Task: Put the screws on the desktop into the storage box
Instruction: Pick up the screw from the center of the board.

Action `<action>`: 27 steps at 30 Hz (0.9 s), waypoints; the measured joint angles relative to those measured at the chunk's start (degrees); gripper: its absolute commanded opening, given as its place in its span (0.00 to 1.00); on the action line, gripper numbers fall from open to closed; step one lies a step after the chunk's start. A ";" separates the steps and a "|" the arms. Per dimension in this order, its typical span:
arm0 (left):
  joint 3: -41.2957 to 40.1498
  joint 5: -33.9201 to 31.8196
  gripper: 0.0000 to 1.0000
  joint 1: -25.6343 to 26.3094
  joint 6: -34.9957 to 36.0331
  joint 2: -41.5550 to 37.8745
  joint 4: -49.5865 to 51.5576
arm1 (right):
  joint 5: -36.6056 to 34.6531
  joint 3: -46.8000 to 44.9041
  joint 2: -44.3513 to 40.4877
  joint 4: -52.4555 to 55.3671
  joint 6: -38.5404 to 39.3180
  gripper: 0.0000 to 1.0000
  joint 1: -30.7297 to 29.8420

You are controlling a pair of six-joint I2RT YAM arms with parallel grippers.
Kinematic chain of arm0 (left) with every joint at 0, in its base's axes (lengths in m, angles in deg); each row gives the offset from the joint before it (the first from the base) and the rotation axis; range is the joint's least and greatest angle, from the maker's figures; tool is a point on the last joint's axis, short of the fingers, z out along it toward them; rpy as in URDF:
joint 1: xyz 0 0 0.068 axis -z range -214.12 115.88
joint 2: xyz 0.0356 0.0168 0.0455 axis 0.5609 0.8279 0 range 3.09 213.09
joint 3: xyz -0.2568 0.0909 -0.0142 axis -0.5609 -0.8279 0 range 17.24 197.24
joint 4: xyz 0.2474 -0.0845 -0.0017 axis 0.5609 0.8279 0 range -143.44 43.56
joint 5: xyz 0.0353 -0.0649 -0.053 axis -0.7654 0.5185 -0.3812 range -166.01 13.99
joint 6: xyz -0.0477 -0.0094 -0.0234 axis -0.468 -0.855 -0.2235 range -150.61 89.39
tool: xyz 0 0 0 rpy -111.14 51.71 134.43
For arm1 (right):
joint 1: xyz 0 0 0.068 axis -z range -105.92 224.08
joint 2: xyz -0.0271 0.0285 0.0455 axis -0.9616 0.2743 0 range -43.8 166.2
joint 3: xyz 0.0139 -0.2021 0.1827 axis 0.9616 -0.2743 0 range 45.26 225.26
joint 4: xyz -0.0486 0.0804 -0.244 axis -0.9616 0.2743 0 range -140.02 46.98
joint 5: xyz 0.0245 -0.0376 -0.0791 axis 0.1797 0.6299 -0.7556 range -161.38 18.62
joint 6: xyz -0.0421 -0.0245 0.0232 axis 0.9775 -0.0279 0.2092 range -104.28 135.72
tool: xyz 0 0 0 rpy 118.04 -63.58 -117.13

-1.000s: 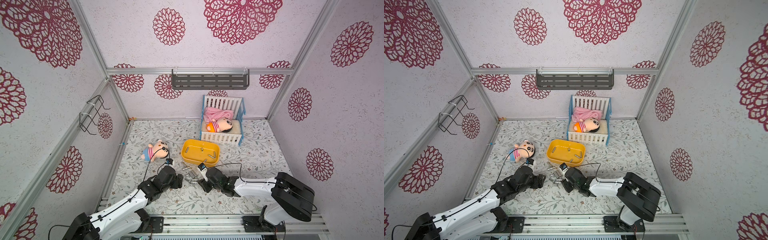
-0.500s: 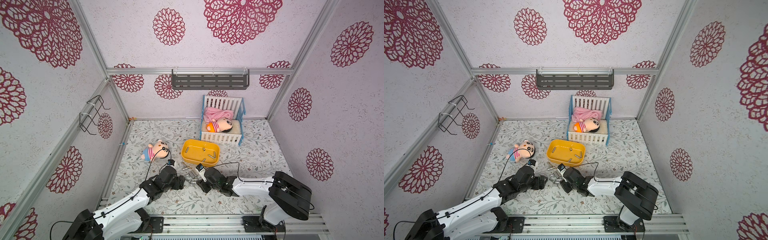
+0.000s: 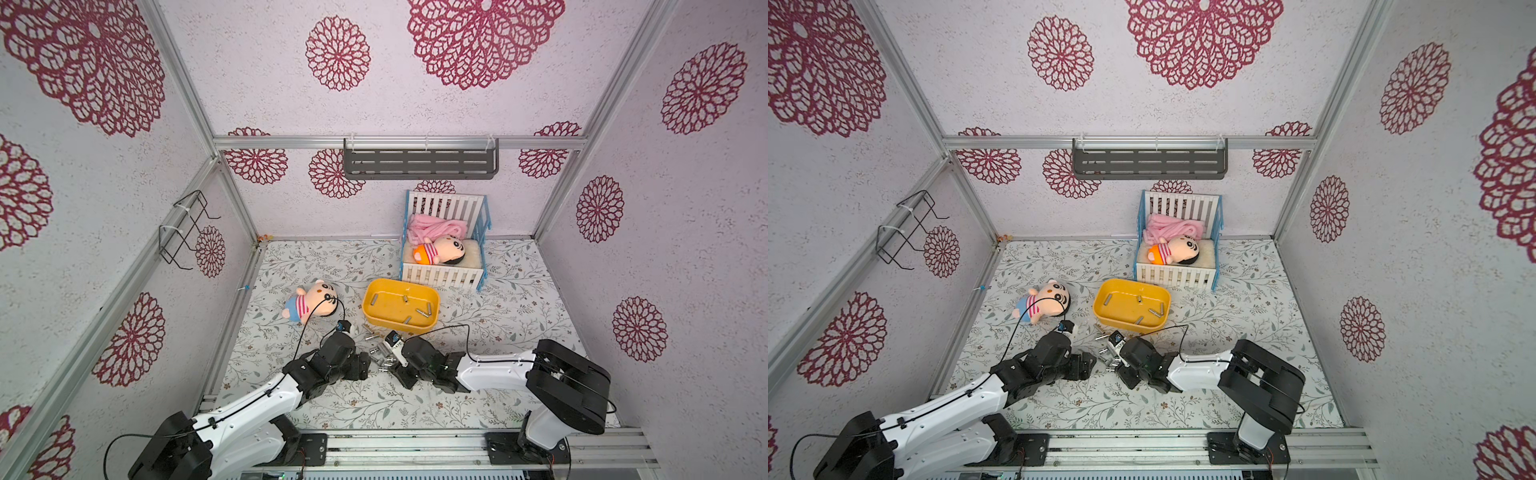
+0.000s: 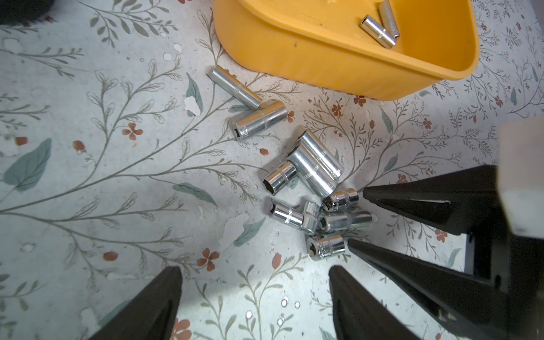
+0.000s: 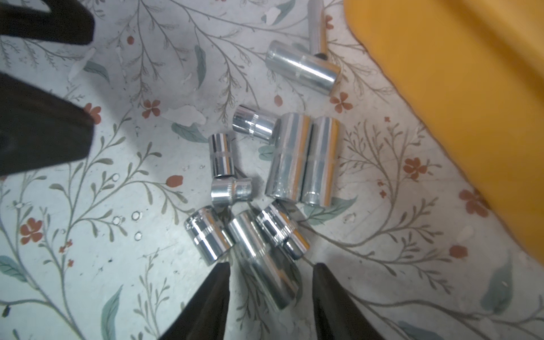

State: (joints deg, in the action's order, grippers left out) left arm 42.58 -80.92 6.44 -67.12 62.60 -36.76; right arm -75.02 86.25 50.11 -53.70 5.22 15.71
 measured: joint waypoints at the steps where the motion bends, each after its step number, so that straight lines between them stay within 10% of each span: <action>1: 0.00 0.07 0.84 0.00 0.02 0.20 -0.02 | -0.09 0.07 0.22 0.11 0.00 0.50 -0.02; 27: 0.11 0.66 0.84 0.00 0.00 2.10 -0.07 | -1.29 1.53 1.68 1.73 0.90 0.35 -0.81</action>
State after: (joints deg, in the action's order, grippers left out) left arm 42.69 -80.26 6.44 -67.12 64.69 -36.82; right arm -76.31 87.78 51.80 -51.98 6.12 14.90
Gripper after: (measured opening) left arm 0.840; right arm 0.366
